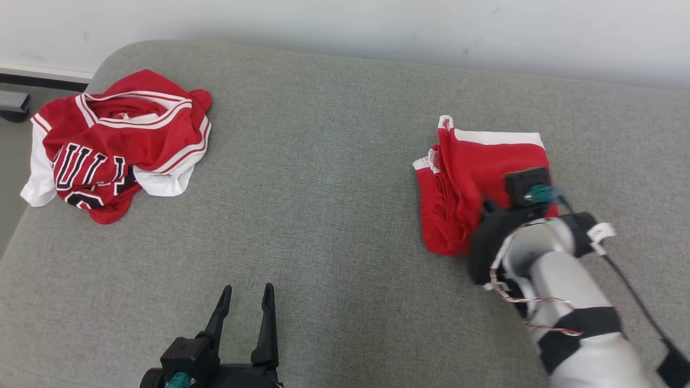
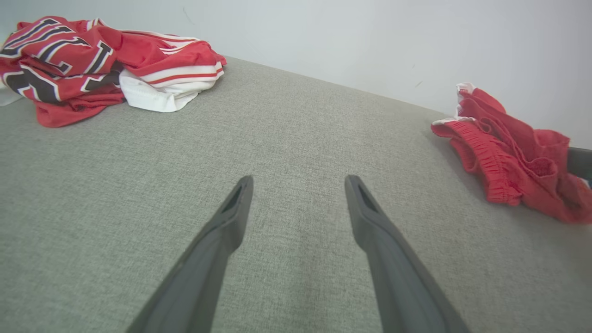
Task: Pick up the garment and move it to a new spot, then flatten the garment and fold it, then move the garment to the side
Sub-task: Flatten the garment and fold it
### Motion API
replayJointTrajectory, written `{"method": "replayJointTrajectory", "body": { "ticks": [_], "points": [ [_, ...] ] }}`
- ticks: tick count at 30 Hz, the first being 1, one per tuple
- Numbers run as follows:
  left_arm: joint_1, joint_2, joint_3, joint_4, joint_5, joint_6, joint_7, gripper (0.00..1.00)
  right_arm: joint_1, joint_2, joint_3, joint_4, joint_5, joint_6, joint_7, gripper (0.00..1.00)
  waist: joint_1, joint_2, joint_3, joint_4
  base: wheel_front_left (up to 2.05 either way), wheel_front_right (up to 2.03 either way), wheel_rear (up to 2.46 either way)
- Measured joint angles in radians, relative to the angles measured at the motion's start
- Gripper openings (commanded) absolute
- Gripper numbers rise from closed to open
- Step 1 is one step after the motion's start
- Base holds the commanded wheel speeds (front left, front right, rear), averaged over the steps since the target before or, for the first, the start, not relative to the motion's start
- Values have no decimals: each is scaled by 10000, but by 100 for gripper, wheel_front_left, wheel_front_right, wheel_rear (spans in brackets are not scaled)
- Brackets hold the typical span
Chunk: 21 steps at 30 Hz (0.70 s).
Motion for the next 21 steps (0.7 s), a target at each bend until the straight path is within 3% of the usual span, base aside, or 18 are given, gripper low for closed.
{"method": "replayJointTrajectory", "body": {
  "ticks": [5,10,15,17,18,21],
  "points": [
    [4,-2,21,48,2,-17,0,100,-281,711,531,594,-138,0,-497,0,0,0,-67,58,0,0,0],
    [34,-4,12,69,4,-12,0,100,-346,993,1348,1066,-113,0,-694,0,-2,0,-197,45,0,0,0],
    [96,-6,31,86,6,-10,0,100,-146,1277,2236,1204,715,0,-848,0,-1,0,-385,-15,0,0,0],
    [132,-8,109,29,38,31,2,100,-29,1285,2324,949,1026,0,-1145,53,-2,0,-467,-55,0,0,0],
    [162,-6,150,-31,82,63,0,100,58,1285,2311,736,1187,0,-1337,100,-1,0,-515,-83,0,0,0],
    [309,12,316,-228,207,111,0,100,502,1337,2134,-23,1517,0,-1839,100,-1,-1,-664,-209,0,0,0]
  ]
}}
